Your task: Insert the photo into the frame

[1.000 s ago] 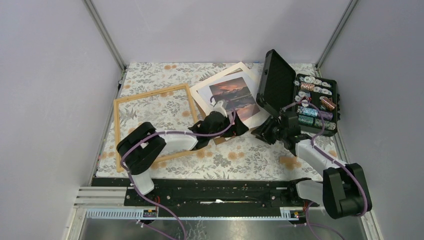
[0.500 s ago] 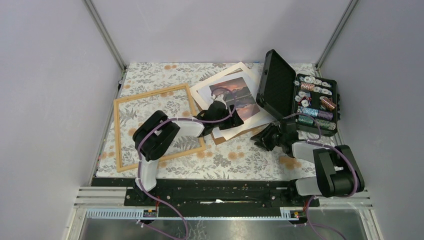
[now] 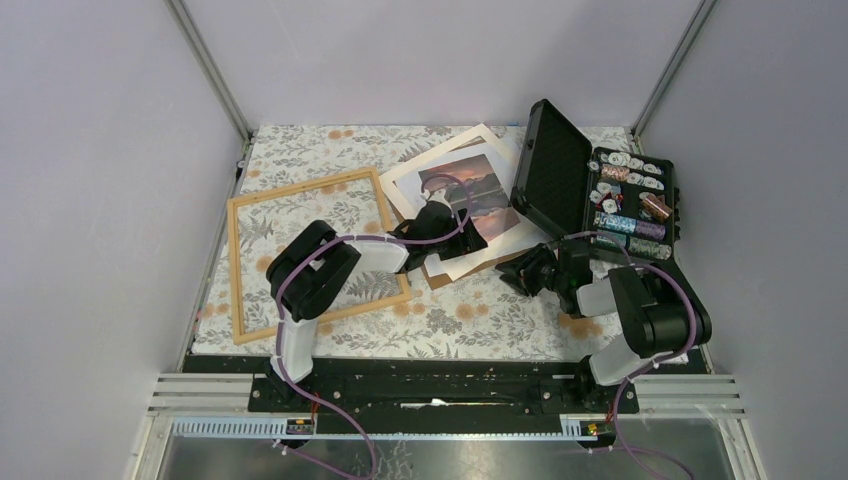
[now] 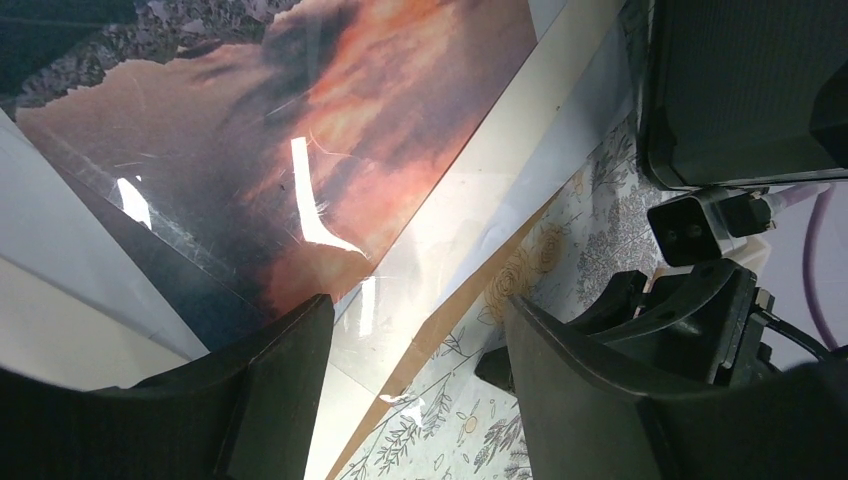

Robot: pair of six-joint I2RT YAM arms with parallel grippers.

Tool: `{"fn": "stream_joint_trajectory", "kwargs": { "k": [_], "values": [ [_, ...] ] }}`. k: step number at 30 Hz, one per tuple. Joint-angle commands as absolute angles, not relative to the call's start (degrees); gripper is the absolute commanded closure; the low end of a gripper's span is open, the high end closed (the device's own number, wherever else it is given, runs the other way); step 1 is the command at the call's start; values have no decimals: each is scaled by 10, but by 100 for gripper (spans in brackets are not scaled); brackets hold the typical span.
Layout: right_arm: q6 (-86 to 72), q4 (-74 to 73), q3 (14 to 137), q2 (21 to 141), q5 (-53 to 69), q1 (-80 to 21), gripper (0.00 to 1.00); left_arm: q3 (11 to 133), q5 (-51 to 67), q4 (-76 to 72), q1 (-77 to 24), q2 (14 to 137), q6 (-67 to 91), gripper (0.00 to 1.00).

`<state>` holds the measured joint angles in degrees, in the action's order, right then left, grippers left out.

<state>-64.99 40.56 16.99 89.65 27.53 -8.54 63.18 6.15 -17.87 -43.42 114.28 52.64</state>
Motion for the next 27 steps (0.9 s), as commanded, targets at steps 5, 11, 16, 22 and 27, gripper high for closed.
{"fn": "stream_joint_trajectory", "kwargs": {
  "k": [5, 11, 16, 22, 27],
  "values": [
    [-679, 544, 146, 974, 269, -85, 53, 613, 81, -176, -431, 1154, 540, 32],
    [-711, 674, 131, 994, 288, -87, 53, 606, 86, -180, -431, 1152, 544, 33],
    [-738, 727, 126, 990, 289, -87, 53, 603, 88, -182, -430, 1146, 546, 33],
    [-782, 811, 116, 1026, 279, -88, 53, 598, 87, -188, -430, 1140, 548, 33],
    [-838, 905, 113, 1087, 263, -91, 59, 596, 86, -191, -431, 1137, 549, 33]
  ]
}}
